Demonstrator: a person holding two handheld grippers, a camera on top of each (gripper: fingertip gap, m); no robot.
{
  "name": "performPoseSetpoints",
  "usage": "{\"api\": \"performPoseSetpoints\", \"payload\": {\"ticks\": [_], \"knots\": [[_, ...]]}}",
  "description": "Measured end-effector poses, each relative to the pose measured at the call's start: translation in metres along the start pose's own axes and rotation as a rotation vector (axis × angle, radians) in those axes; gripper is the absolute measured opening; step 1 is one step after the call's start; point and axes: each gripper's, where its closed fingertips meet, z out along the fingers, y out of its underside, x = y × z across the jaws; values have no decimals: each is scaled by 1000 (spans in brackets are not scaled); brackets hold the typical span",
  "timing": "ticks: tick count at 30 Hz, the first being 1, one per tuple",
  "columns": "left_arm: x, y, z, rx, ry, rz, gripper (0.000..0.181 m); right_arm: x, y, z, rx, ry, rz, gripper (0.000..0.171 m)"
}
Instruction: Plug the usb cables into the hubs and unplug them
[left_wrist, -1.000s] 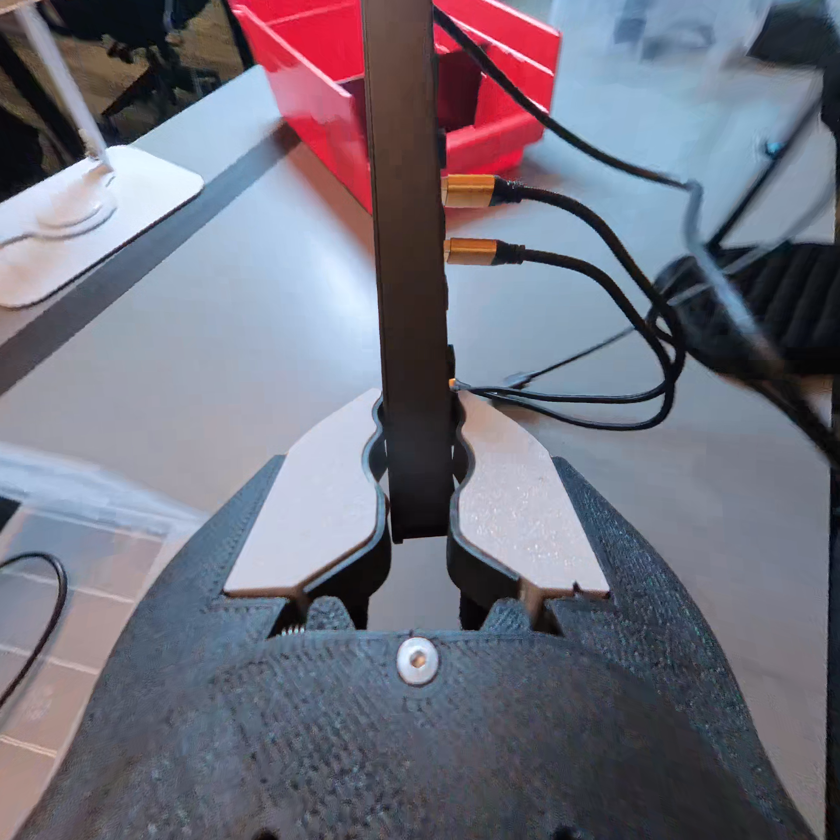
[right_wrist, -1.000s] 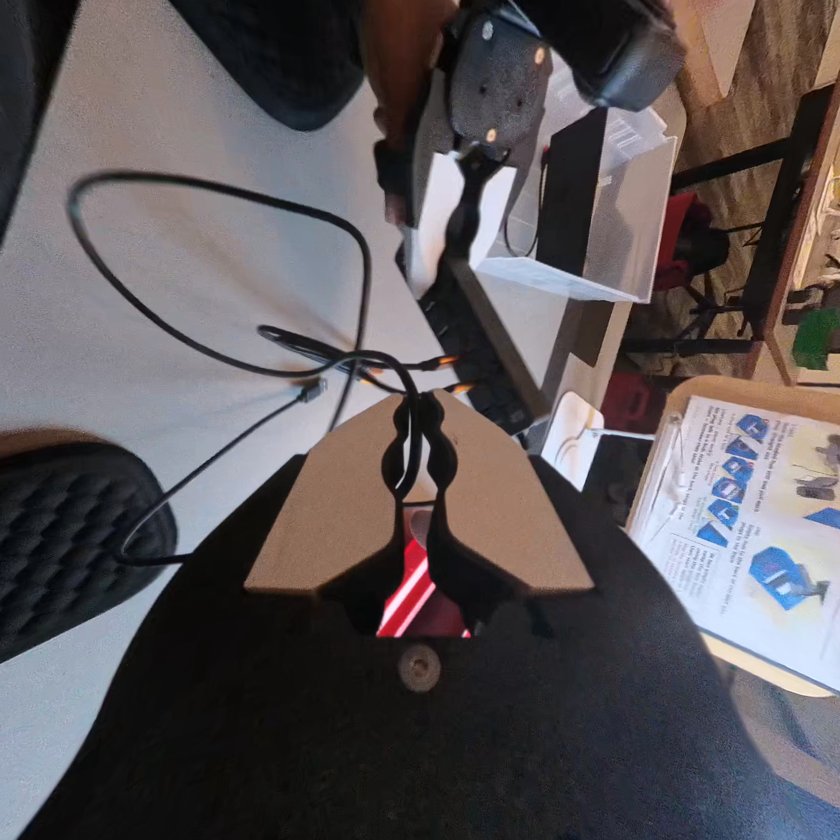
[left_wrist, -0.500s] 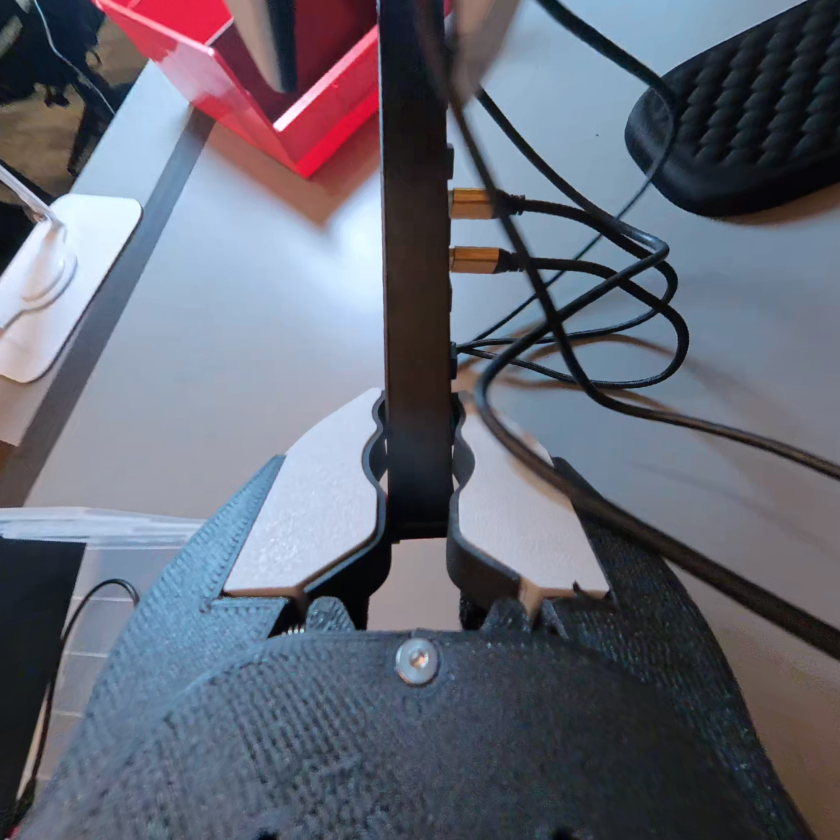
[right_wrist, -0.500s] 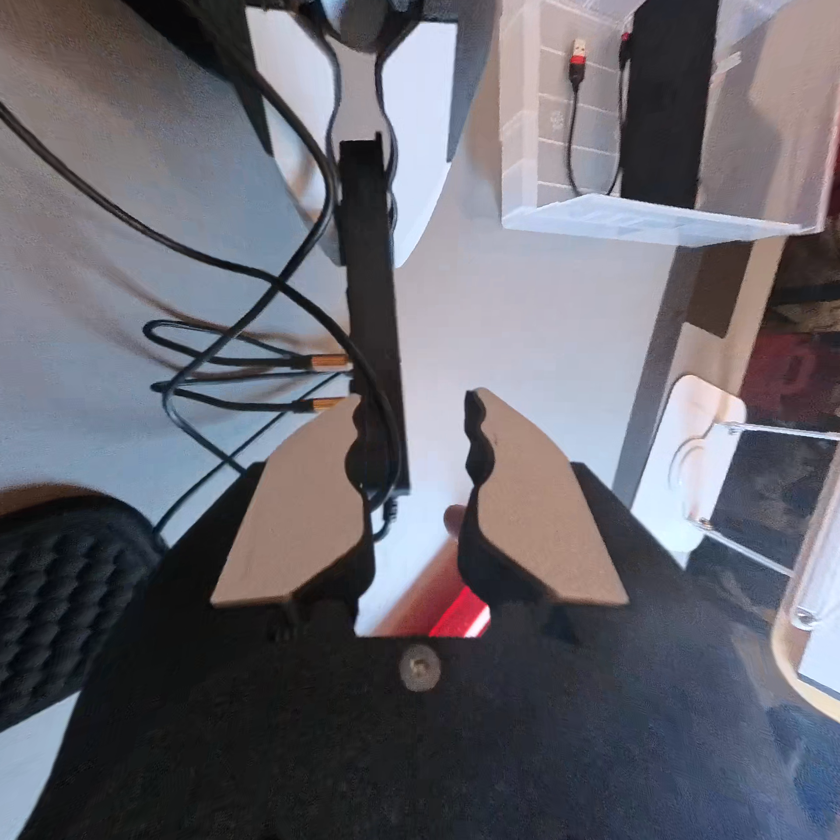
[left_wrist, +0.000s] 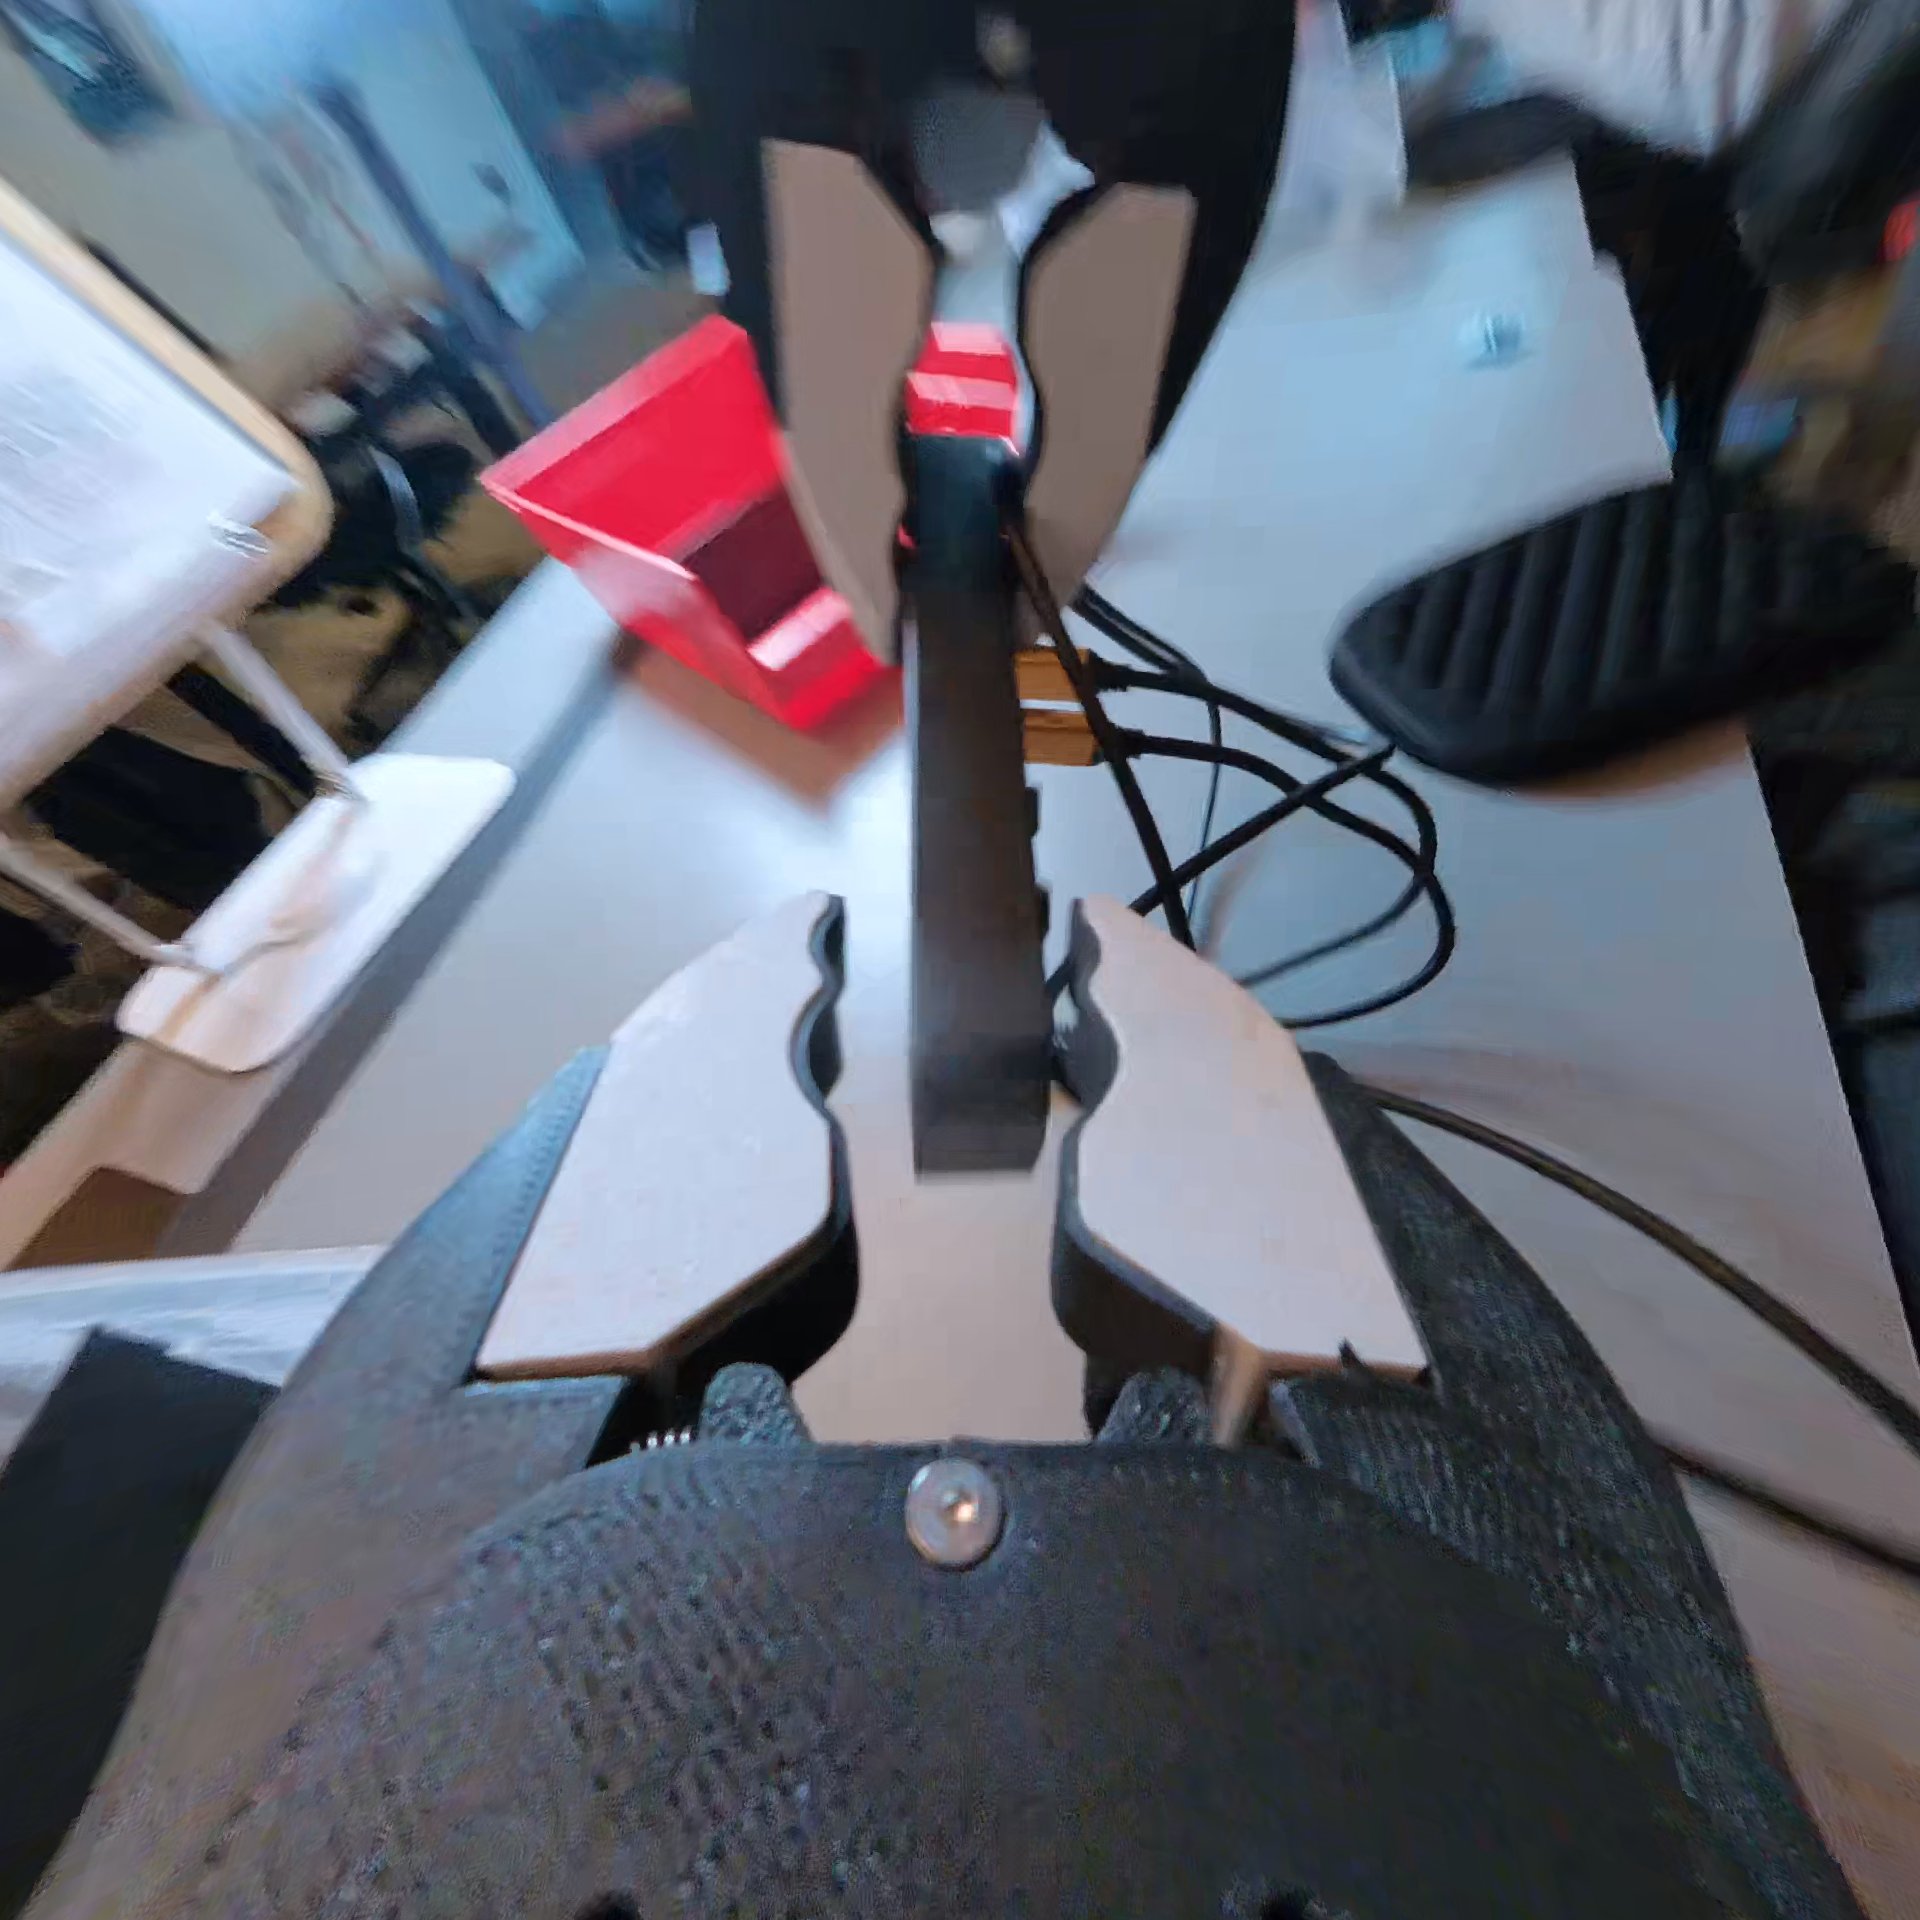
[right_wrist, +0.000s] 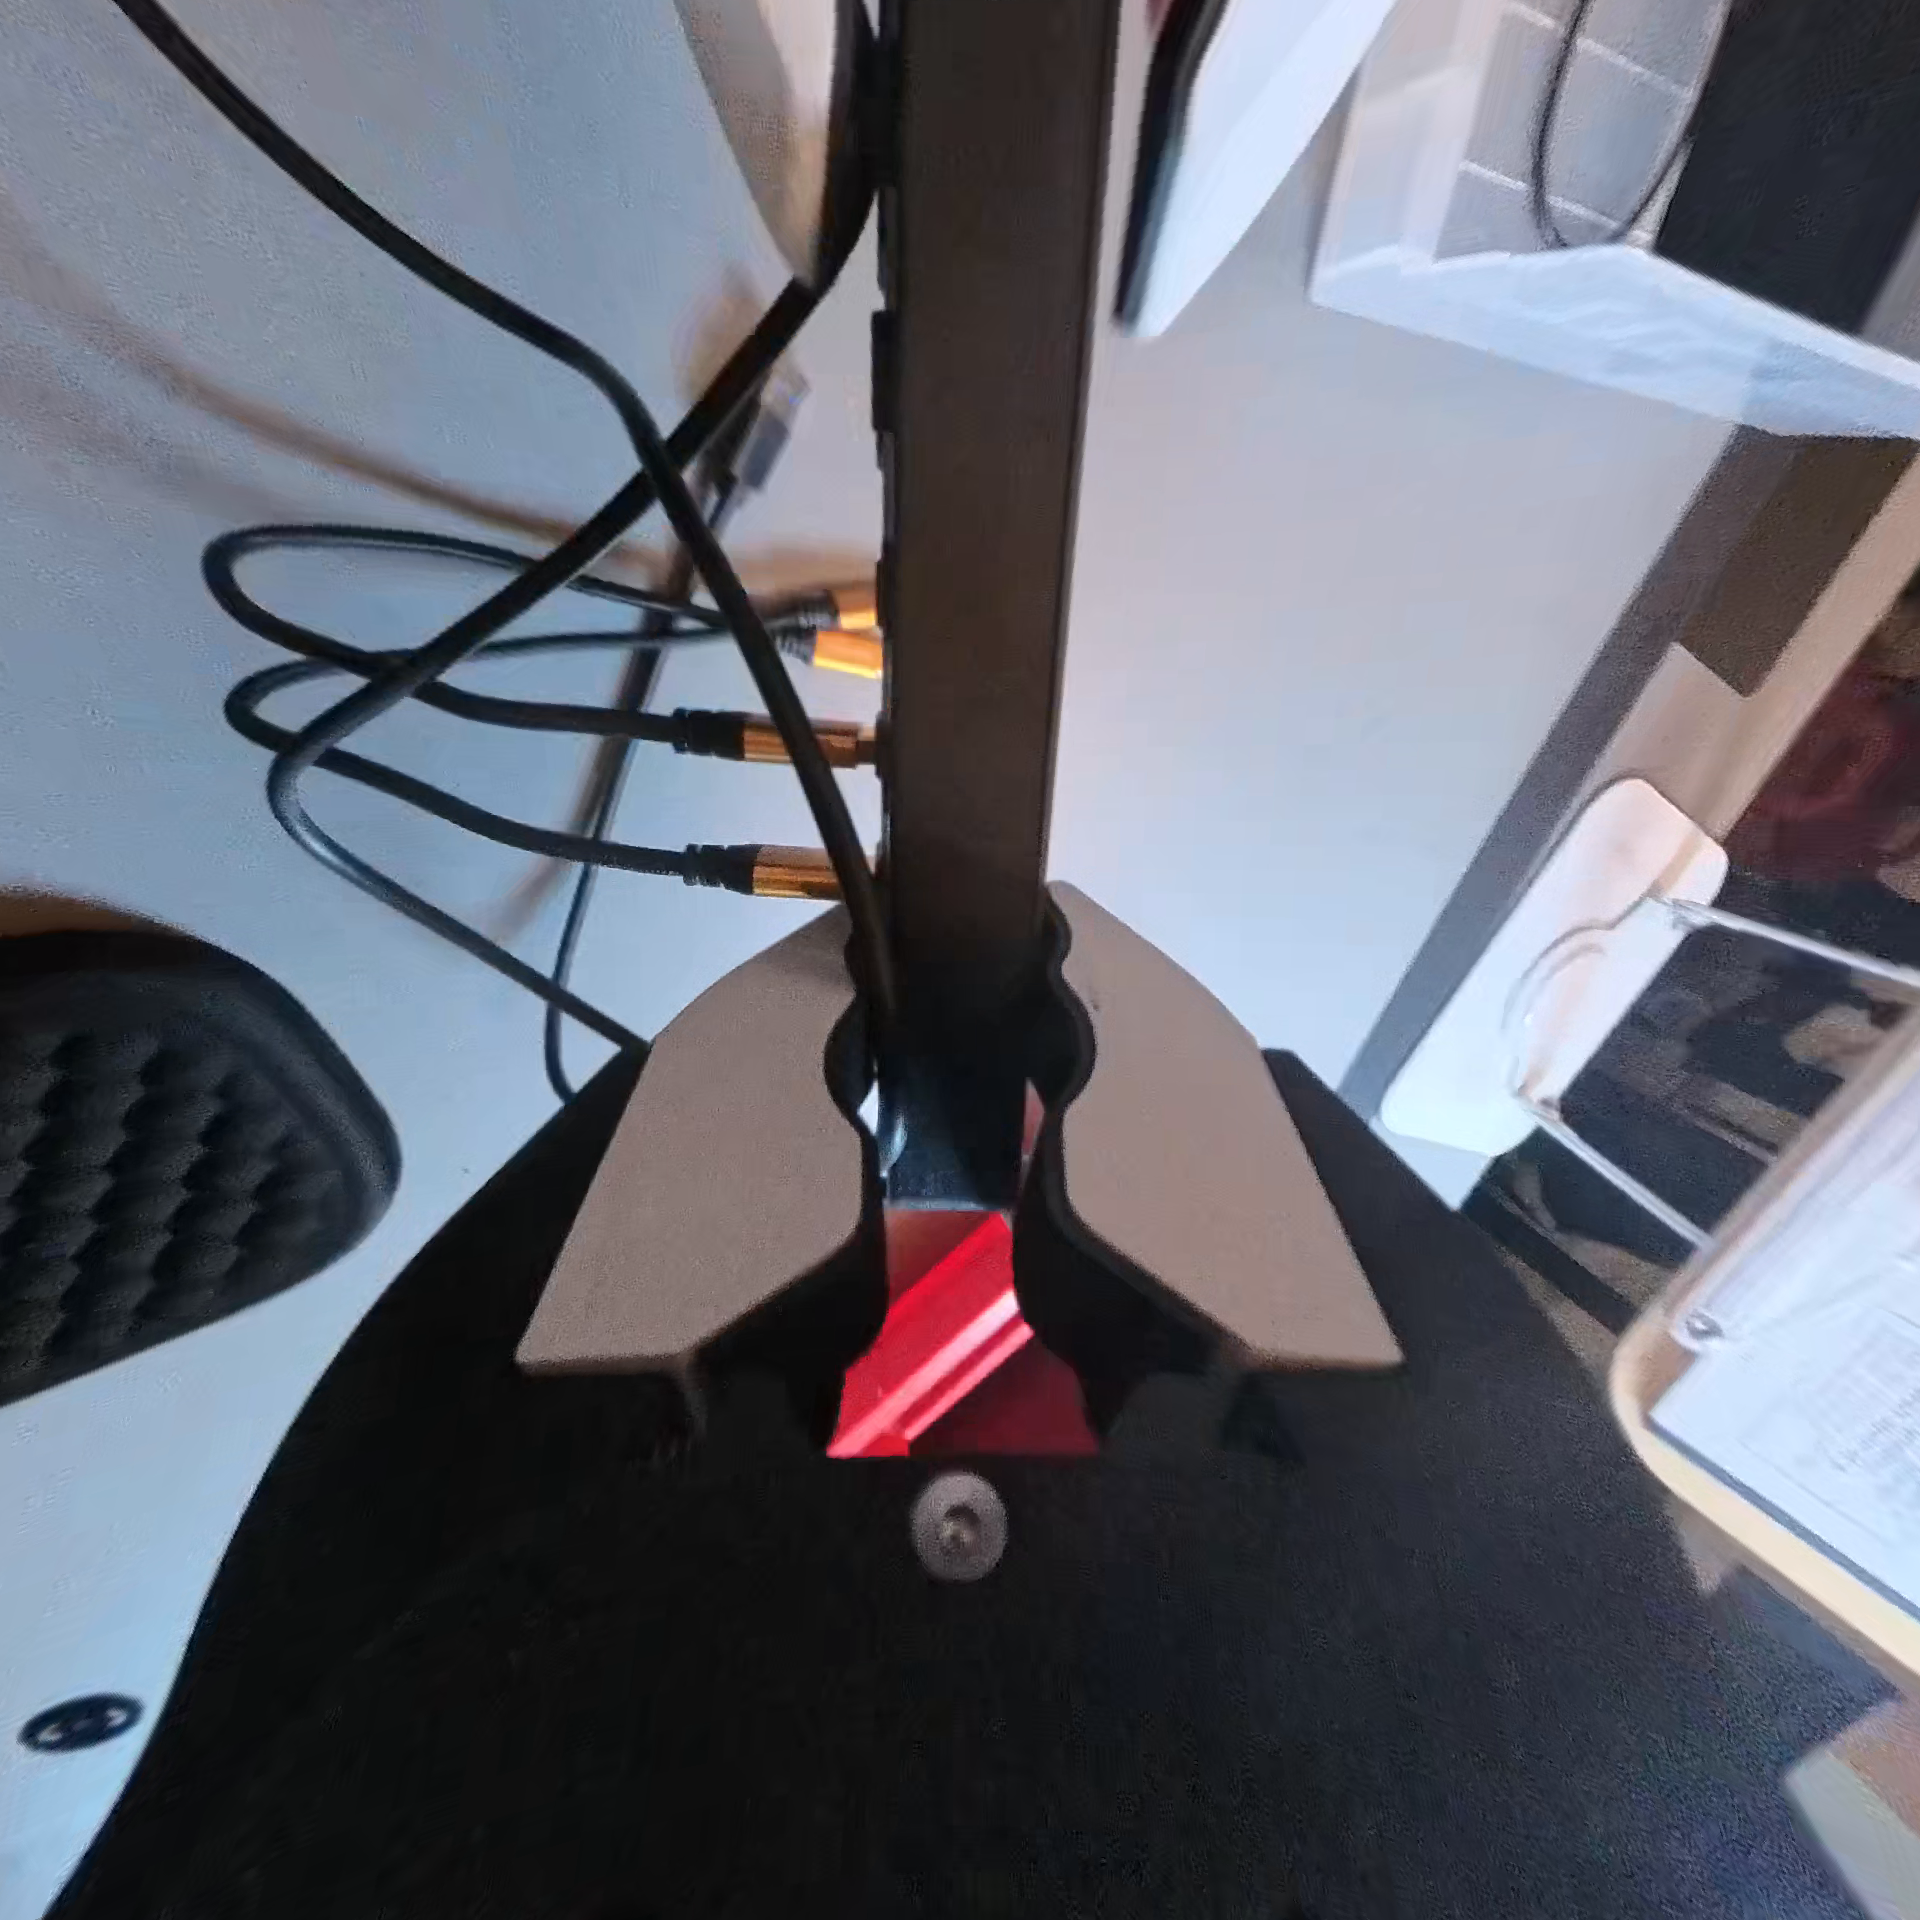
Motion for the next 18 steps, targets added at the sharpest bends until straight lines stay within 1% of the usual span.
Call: {"api": "performPoseSetpoints", "payload": {"ticks": [1, 2, 4, 6, 9, 11, 13, 16, 18], "knots": [[-16, -12, -13, 76, -63, -34, 51, 10, 8, -14, -20, 37, 6, 26], [-35, -22, -28, 171, -143, -75, 54, 21, 17, -29, -38, 73, 24, 25], [-63, -34, -60, 343, -218, -198, 43, 43, 37, -65, -66, 150, 66, 25], [-80, -31, -80, 420, -224, -305, 40, 68, 58, -105, -90, 234, 120, 26], [-93, -18, -86, 425, -252, -363, 37, 107, 96, -167, -129, 388, 222, 26], [-93, -13, -80, 401, -256, -361, 37, 135, 126, -206, -157, 526, 290, 26], [-88, -12, -72, 370, -248, -333, 37, 159, 159, -235, -195, 652, 349, 26], [-81, -7, -59, 313, -246, -291, 36, 184, 208, -254, -255, 791, 425, 25], [-77, -4, -52, 292, -234, -288, 36, 194, 238, -249, -273, 852, 483, 25]]}}
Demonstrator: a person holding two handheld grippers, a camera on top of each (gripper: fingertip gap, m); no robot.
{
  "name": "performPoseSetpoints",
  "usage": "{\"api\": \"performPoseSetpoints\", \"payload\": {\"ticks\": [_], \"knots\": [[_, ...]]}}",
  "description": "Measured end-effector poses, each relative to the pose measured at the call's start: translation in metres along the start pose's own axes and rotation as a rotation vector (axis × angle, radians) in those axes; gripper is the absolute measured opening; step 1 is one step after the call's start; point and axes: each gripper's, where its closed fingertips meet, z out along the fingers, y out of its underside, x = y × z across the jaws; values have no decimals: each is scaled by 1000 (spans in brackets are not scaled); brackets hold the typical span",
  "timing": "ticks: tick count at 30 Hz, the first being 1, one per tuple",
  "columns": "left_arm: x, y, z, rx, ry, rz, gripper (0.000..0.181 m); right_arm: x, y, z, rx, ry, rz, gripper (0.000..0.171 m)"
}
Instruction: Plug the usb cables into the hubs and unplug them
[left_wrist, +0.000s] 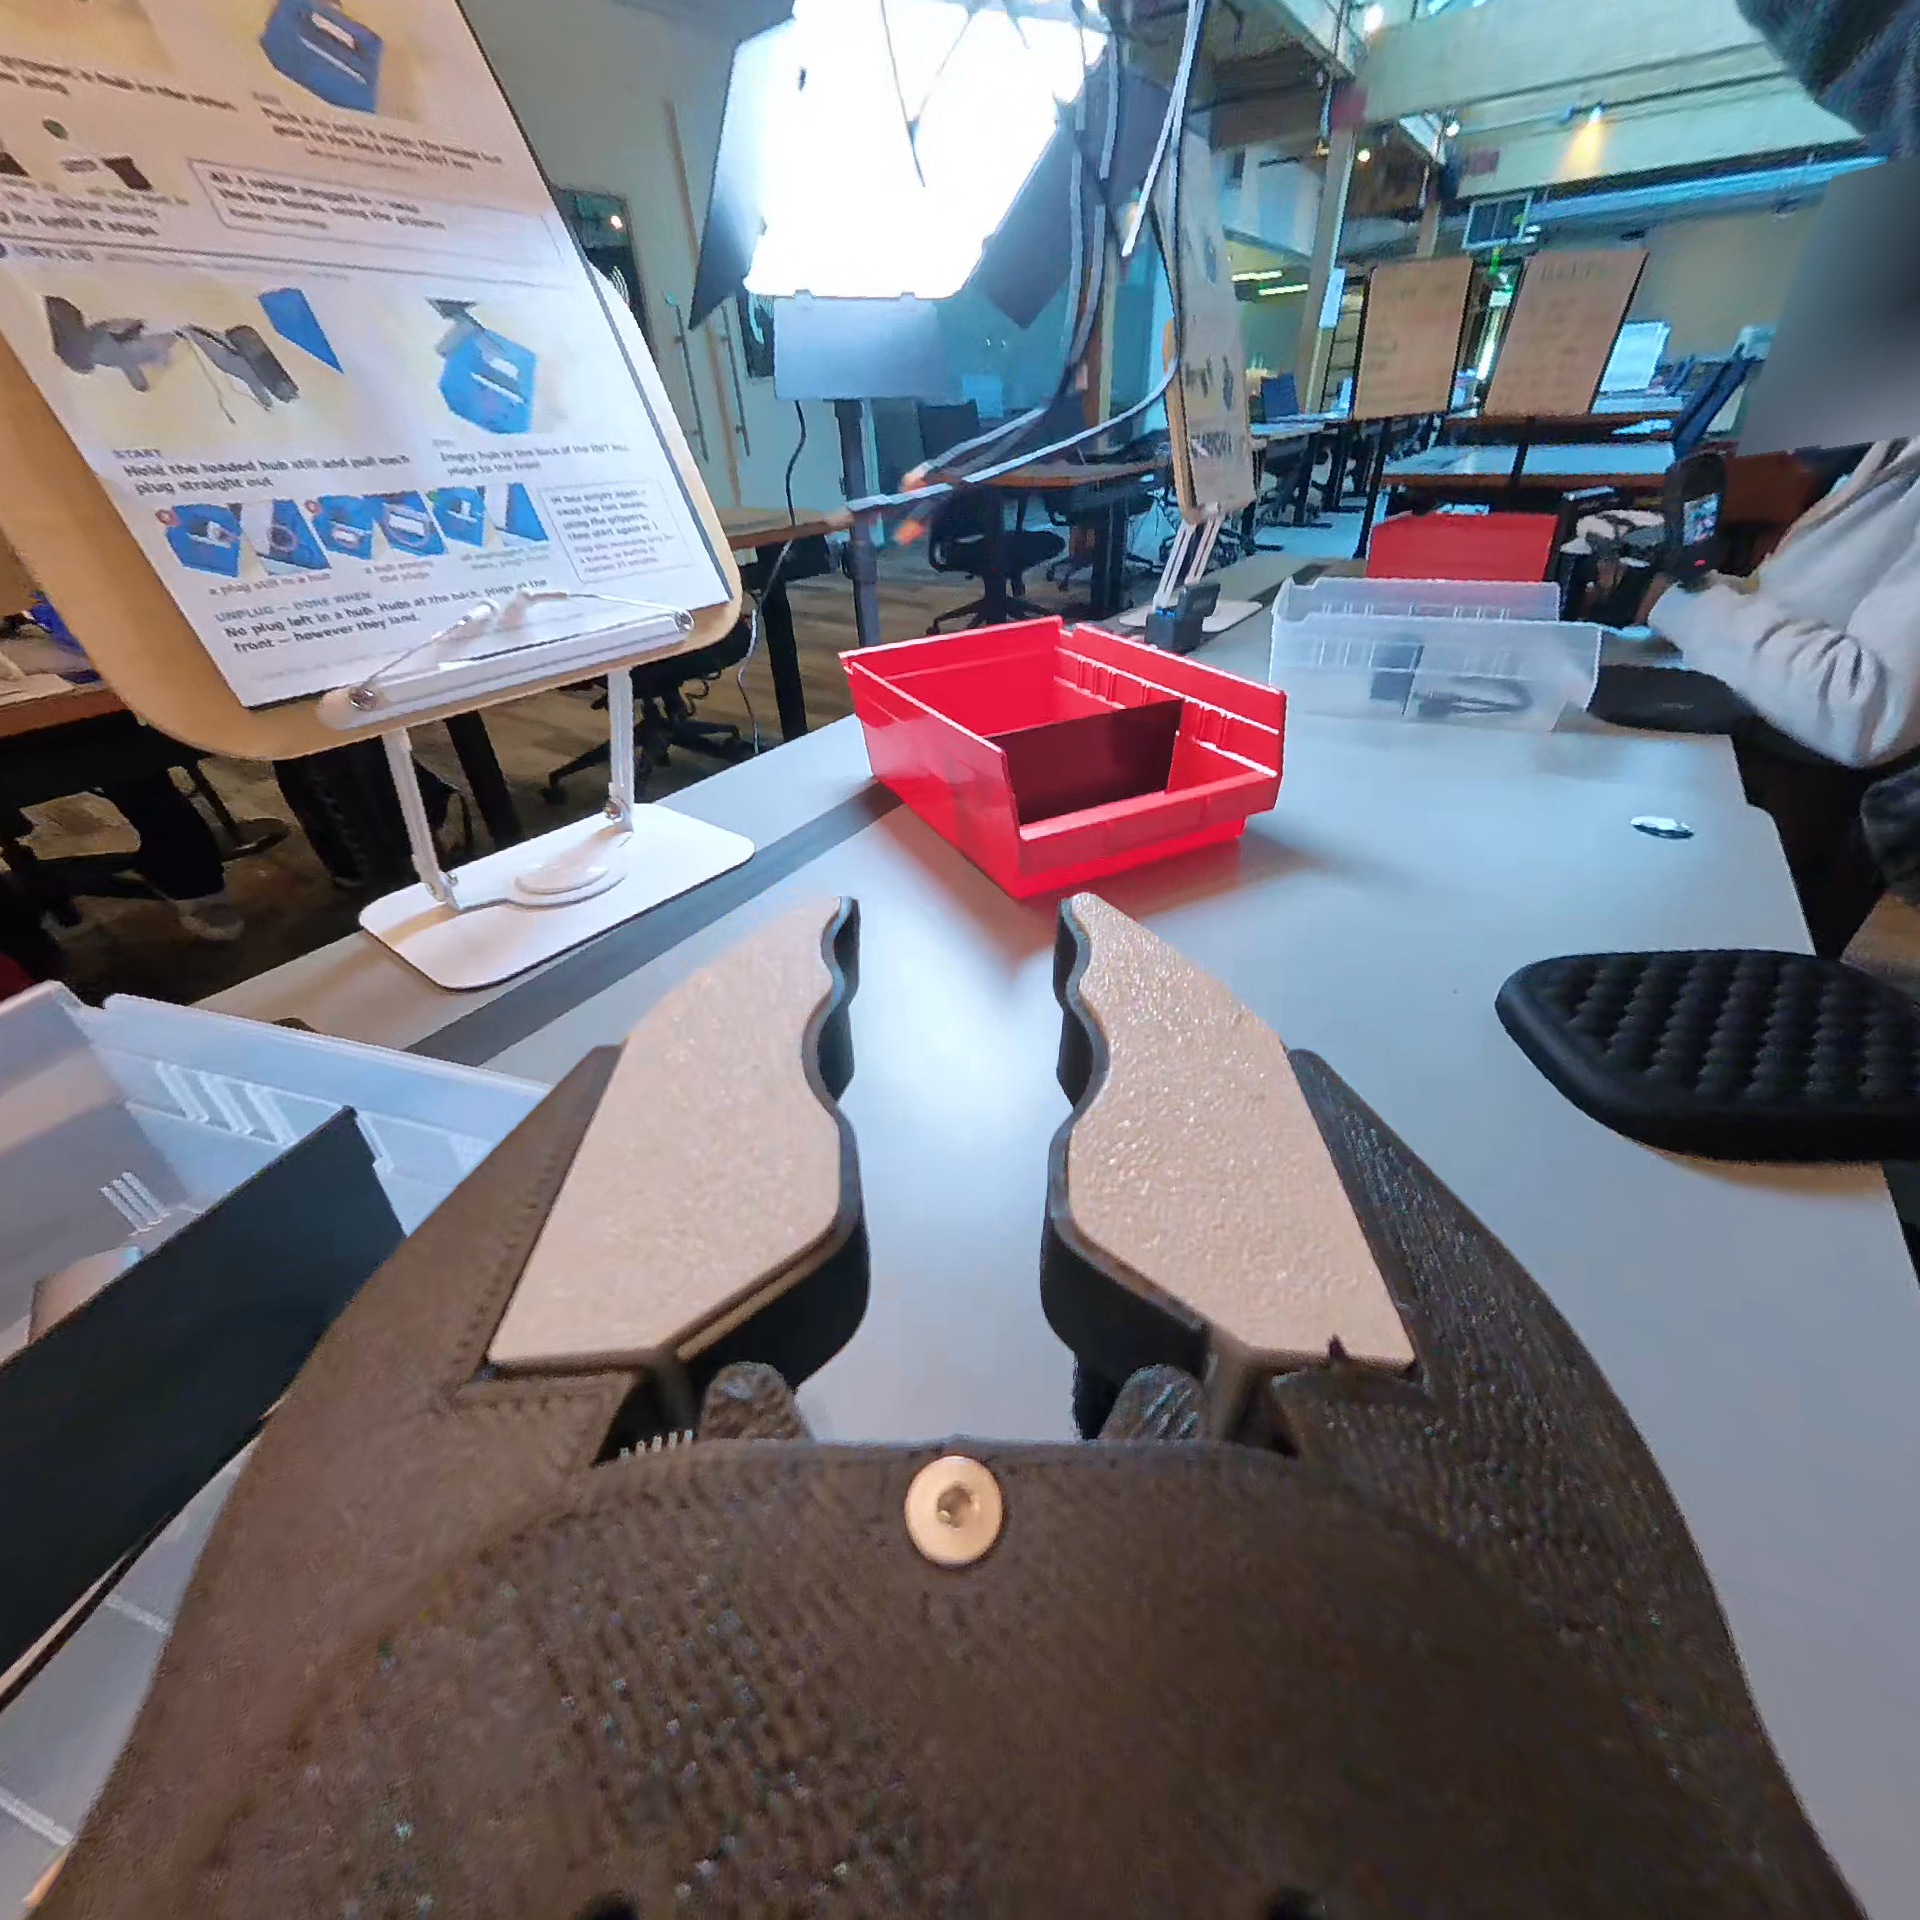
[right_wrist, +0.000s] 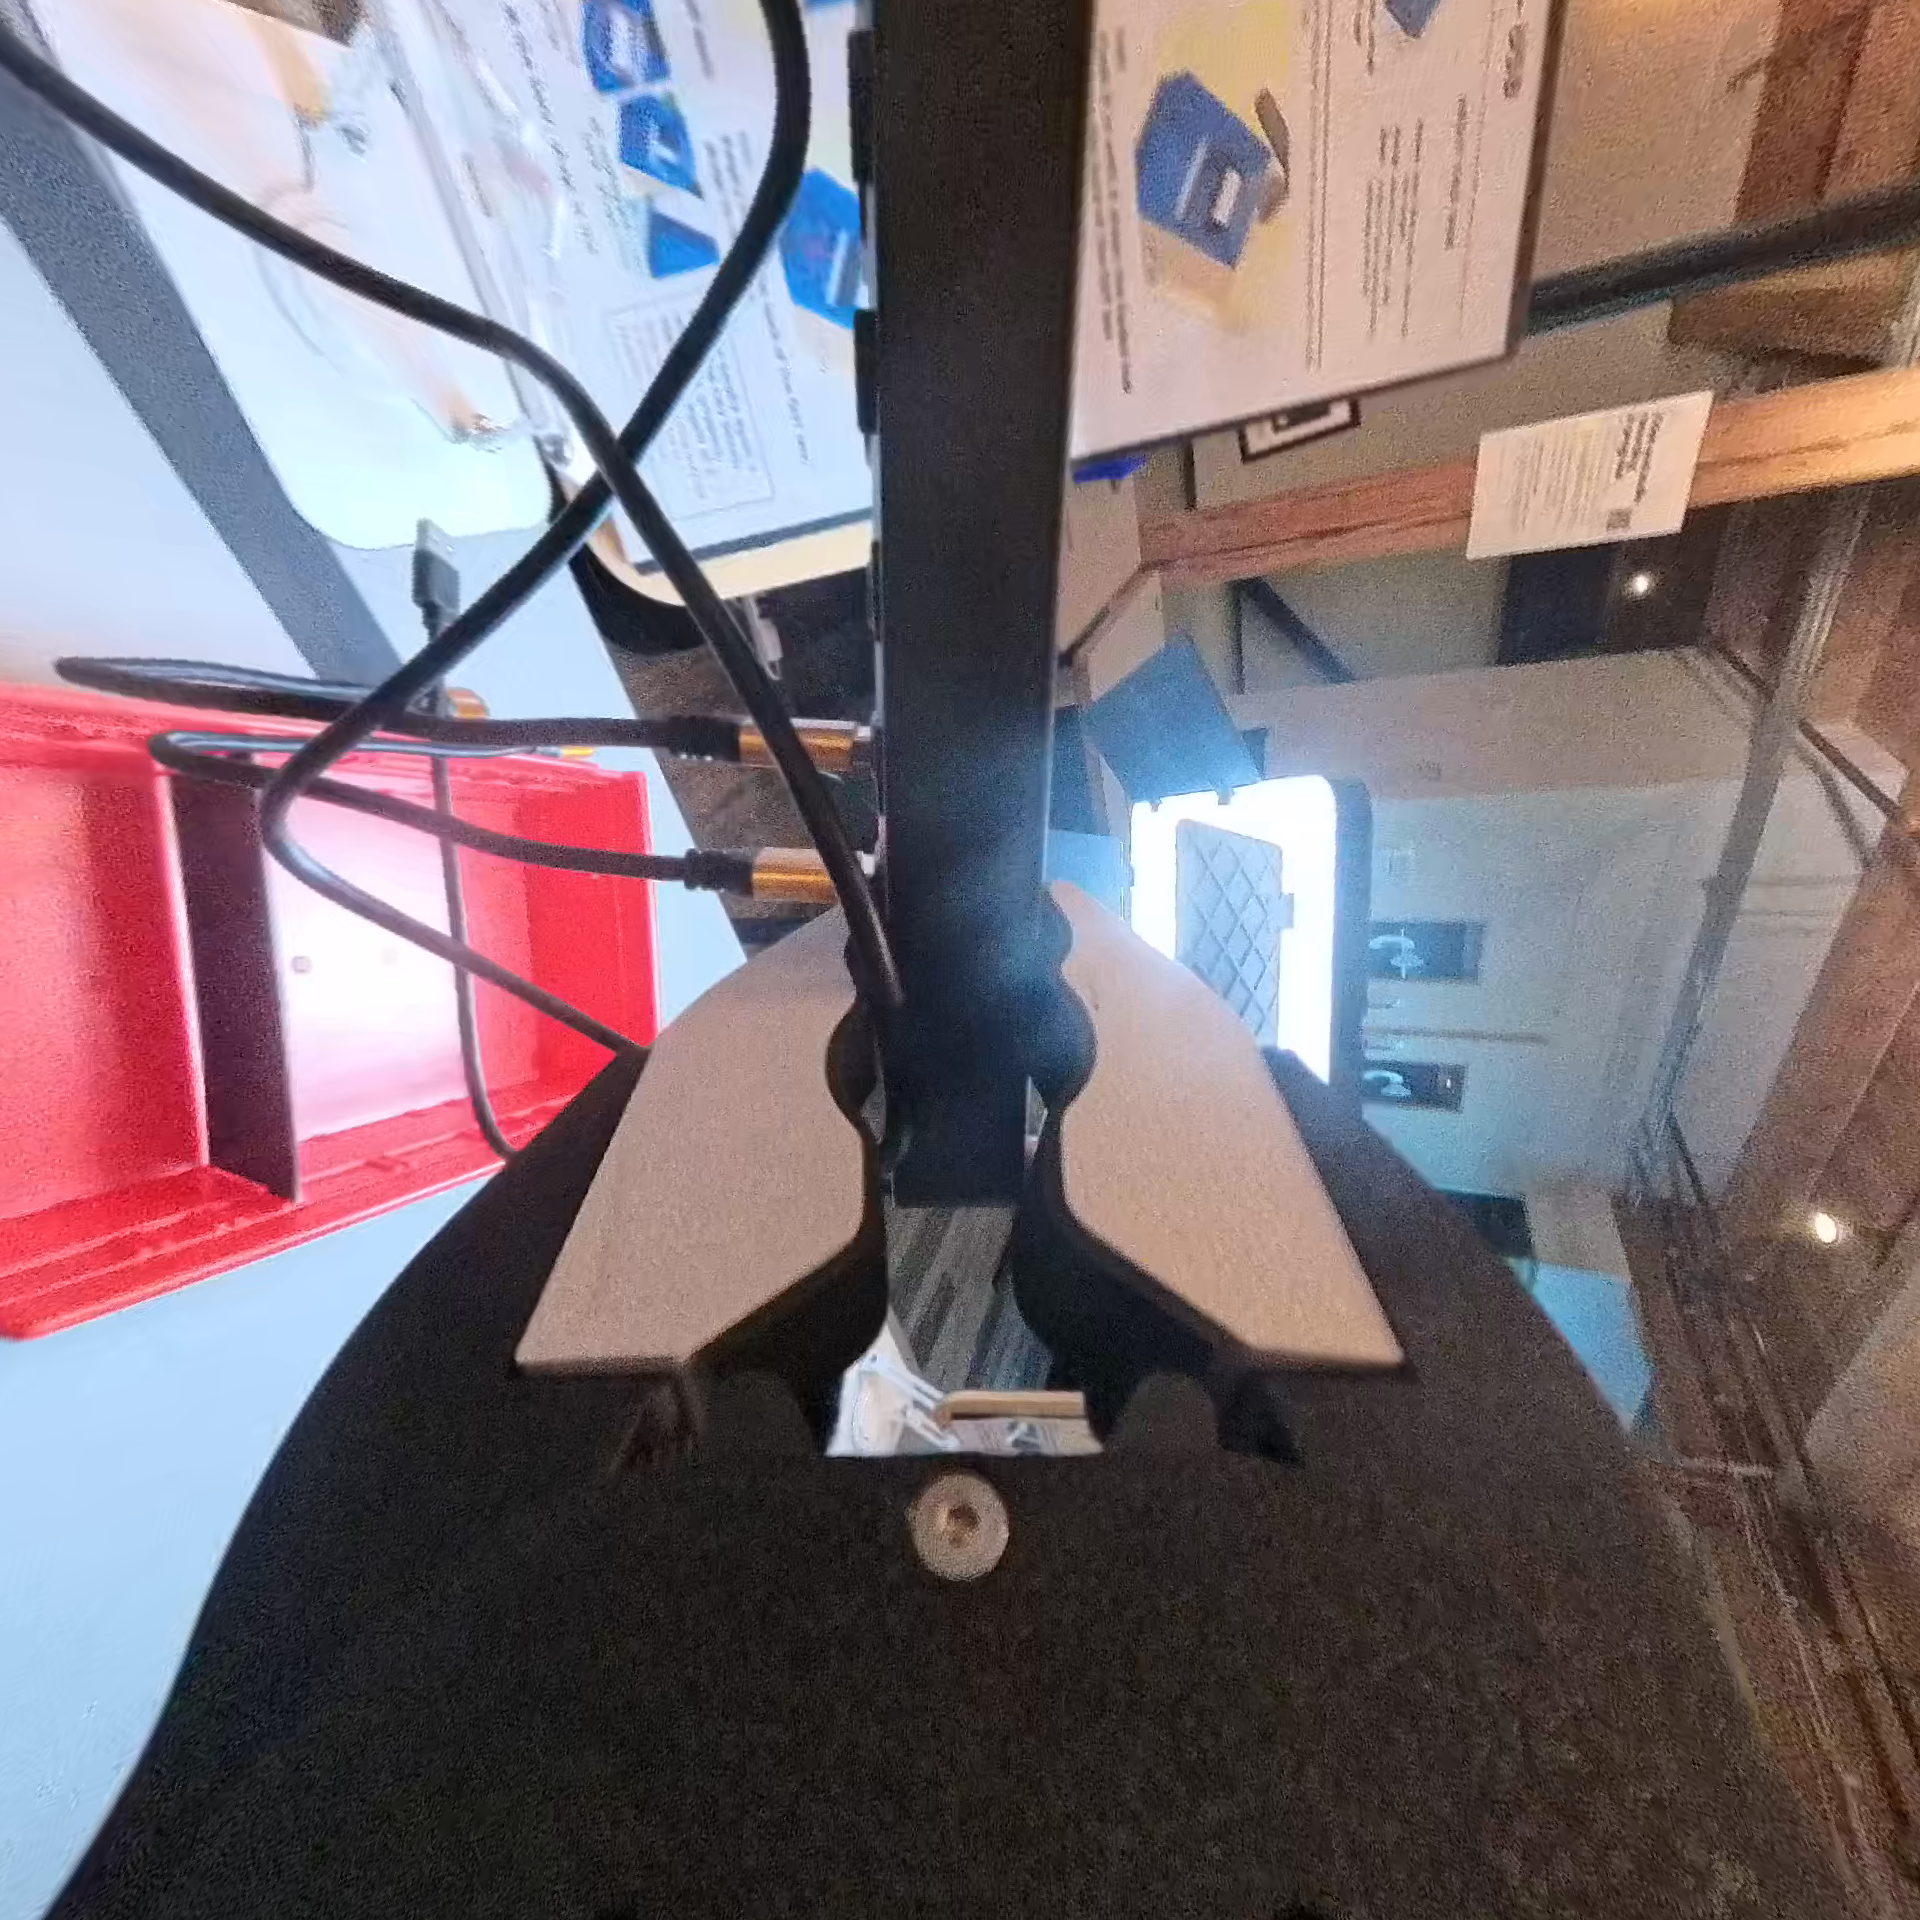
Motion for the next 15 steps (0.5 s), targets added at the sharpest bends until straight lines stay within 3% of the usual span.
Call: {"api": "performPoseSetpoints", "payload": {"ticks": [4, 8, 15], "knots": [[2, 11, 5, -38, 12, -5, 36, -24, 47, 58, -46, 3, 152, 25], [0, 17, 7, -60, 11, -15, 35, -86, 111, 115, -151, -67, 314, 25], [-1, 23, 10, -78, 17, -35, 33, -182, 203, 160, -407, -209, 364, 26]]}}
